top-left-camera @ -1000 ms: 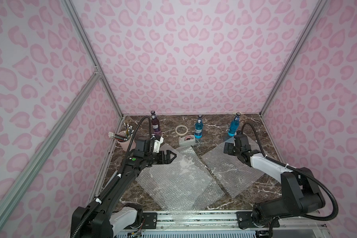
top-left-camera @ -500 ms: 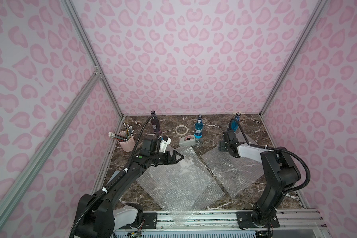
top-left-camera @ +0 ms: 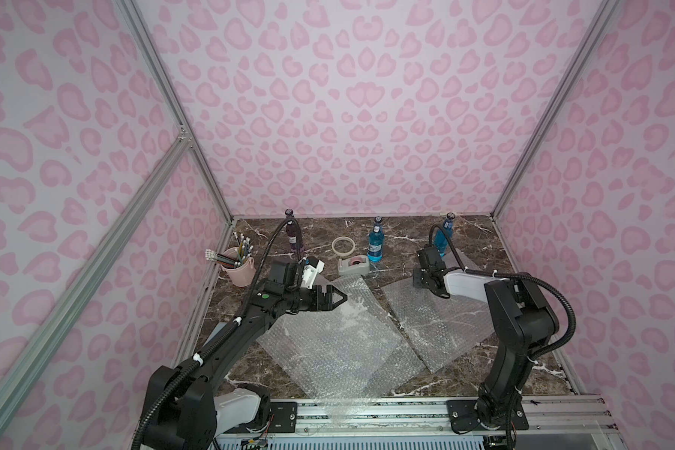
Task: Wrap wine bottles in bubble wrap
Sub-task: Pick up the bubble wrap from the center of the board, then place the bubble wrap at the center of the board.
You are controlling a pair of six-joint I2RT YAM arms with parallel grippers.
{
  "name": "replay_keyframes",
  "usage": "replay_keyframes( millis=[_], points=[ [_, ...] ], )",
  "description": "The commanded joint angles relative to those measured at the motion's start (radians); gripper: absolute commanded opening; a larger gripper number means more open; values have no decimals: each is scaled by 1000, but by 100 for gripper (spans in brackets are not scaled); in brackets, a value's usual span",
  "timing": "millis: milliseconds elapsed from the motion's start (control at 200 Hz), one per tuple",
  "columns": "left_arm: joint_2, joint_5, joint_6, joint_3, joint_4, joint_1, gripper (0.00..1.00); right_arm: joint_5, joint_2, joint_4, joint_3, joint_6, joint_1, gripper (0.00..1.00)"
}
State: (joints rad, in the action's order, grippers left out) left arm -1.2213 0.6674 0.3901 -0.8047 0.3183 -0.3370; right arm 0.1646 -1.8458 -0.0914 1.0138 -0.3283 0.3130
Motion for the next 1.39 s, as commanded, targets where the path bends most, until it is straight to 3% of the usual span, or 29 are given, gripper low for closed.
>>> replay_keyframes(
  millis=[0,135,240,370,620,770,1015,1150,1295,1390],
  points=[
    [1,-20,-29,-28,29,-1,98,27,46,-39,-4,61,-3,6],
    [-6,-40,-48,-60,62,1,98,-74,183,-27,-35,186,-3,0],
    [-15,-58,-58,-85,87,14,98,-255,305,-27,-58,327,21,0],
    [-26,-77,-71,-113,136,63,98,-442,415,-57,-57,473,109,0],
    [53,-163,-112,-150,257,182,98,-645,473,-68,12,606,297,3],
    [99,-212,-117,-151,312,233,98,-608,348,-126,73,720,437,4],
    [129,-229,-102,-110,336,266,98,-593,74,-166,171,791,618,6],
    [121,-216,-104,-107,340,268,98,-554,-12,-116,206,702,630,11],
    [92,-190,-93,-95,313,269,98,-478,-83,-67,267,535,632,8],
    [68,-172,-88,-92,296,268,98,-487,-95,-8,269,466,636,12]
  ],
)
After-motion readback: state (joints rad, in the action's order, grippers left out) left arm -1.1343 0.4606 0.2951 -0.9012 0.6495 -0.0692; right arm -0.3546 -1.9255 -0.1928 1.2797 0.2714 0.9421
